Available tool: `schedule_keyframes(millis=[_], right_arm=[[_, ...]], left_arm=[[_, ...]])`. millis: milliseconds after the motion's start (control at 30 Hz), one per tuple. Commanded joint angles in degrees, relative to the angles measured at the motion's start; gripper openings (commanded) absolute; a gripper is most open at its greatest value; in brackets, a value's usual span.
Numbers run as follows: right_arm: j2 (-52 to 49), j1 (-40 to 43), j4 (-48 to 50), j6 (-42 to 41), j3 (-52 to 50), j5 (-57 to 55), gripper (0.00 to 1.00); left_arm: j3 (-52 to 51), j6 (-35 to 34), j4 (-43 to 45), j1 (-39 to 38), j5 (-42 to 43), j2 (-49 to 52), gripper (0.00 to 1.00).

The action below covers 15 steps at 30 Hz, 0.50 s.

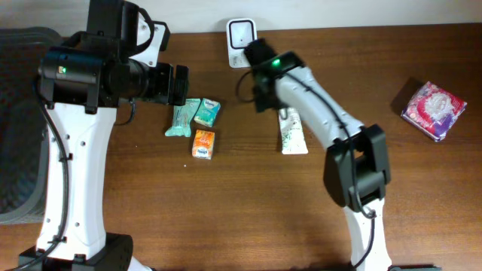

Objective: Scan the item barcode

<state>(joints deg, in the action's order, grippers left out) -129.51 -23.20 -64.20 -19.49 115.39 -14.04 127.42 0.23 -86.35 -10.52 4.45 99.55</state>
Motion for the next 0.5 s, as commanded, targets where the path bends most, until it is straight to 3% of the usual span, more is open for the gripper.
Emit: schedule_keyframes(millis=[0,67,133,200,267,333,467], right_arm=[[-1.2,5.8,1.0,2.0,-1.1,4.3,0.61],[-3.0,7.7,2.3,10.1,-1.8,15.4,0.6],[-5.0,8.2,2.3,10.5,-1.8,15.8,0.6],[-6.8,8.1,2.3,10.5,-1.8,16.1,0.43],[-7.1,8.1,2.4,10.5,-1.9,17.6,0.38],[-7.1,8.1,3.2,10.5,-1.9,19.7,0.04],[-6.2,8.1,3.0,10.5,7.4,24.4,0.04]], left_arm=[[0.3,0.5,0.1,-0.2,0.2,-0.6,0.99],[0.3,0.5,0.1,-0.2,0.2,-0.6,0.99],[0.3,0.5,0.1,-0.2,0.2,-0.6,0.99],[0.3,0.5,0.1,-0.2,0.2,-0.6,0.99],[0.3,0.5,0.1,-0.2,0.2,-0.6,0.99],[0.3,0.5,0.1,-0.2,0.2,-0.6,0.99],[0.3,0.5,0.1,-0.2,0.2,-0.6,0.99]])
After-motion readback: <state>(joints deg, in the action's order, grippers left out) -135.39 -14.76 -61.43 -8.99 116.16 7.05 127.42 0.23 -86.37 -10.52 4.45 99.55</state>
